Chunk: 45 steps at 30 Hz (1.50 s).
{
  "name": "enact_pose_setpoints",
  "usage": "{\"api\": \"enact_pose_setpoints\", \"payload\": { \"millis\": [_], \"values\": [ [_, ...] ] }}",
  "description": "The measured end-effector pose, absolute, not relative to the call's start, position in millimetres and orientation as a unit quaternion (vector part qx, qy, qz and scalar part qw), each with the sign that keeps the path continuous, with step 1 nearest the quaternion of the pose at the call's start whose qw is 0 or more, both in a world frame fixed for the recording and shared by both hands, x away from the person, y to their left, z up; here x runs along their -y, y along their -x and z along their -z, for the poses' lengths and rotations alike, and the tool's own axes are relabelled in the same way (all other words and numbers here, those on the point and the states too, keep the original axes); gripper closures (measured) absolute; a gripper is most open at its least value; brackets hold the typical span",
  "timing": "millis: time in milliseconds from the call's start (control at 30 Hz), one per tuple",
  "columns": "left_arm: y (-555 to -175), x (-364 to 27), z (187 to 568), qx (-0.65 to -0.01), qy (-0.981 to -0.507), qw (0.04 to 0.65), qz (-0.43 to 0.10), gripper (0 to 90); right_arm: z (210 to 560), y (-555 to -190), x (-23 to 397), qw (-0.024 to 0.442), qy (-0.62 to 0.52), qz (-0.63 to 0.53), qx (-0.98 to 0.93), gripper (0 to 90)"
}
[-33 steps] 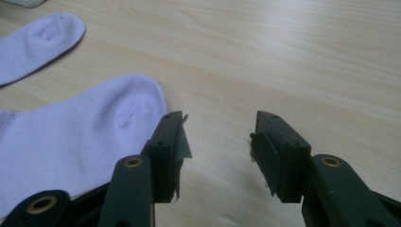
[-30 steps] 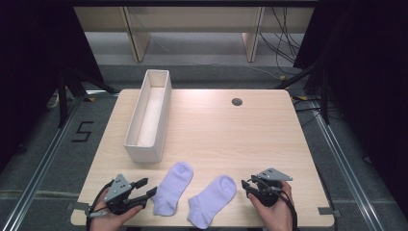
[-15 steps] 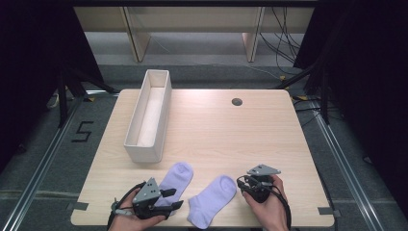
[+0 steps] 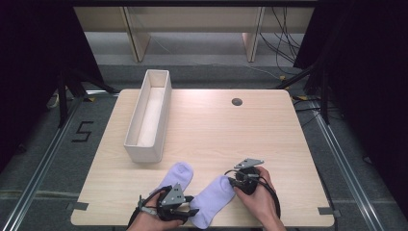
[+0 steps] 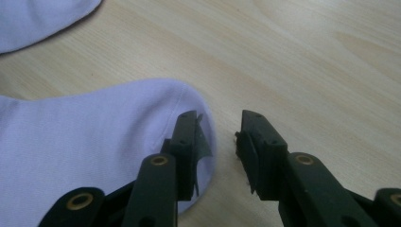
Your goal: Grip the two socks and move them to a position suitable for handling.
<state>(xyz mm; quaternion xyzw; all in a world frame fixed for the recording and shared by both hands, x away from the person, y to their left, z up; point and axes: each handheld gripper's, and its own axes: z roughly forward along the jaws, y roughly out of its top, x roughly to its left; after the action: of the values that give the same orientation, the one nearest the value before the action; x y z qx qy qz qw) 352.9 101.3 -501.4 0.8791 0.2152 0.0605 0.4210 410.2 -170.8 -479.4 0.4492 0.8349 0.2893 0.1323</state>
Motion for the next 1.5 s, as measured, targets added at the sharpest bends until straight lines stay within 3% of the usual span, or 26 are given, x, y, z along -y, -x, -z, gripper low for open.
{"api": "enact_pose_setpoints", "payload": {
  "millis": [133, 433, 600, 900, 1200, 1333, 1500],
  "values": [
    [-354.0, -100.2, 505.0, -0.208, -0.882, 0.417, -0.069, 56.9, 482.3, -413.0, 168.9, 0.13, -0.445, -0.282, -0.84, 69.4],
    [-357.1, -99.6, 502.5, -0.193, -0.896, 0.387, -0.101, 77.2, 484.2, -412.3, 166.9, 0.102, -0.458, -0.279, -0.838, 87.3],
    [-363.6, -99.2, 499.0, -0.193, -0.902, 0.373, -0.103, 83.3, 482.3, -410.8, 167.7, 0.096, -0.466, -0.284, -0.833, 89.2],
    [-402.4, -99.3, 480.5, -0.172, -0.905, 0.372, -0.117, 83.4, 455.9, -394.3, 181.4, 0.108, -0.482, -0.314, -0.811, 89.0],
    [-420.5, -82.9, 483.9, -0.121, -0.926, 0.343, -0.103, 82.2, 460.2, -371.6, 195.7, 0.094, -0.514, -0.291, -0.801, 88.3],
    [-413.8, -86.0, 480.8, -0.141, -0.911, 0.371, -0.114, 70.7, 468.4, -369.7, 196.4, 0.09, -0.521, -0.279, -0.801, 80.0],
    [-399.5, -116.9, 459.0, -0.165, -0.893, 0.393, -0.144, 60.4, 450.9, -374.2, 196.5, 0.128, -0.507, -0.298, -0.799, 72.8]
  ]
}}
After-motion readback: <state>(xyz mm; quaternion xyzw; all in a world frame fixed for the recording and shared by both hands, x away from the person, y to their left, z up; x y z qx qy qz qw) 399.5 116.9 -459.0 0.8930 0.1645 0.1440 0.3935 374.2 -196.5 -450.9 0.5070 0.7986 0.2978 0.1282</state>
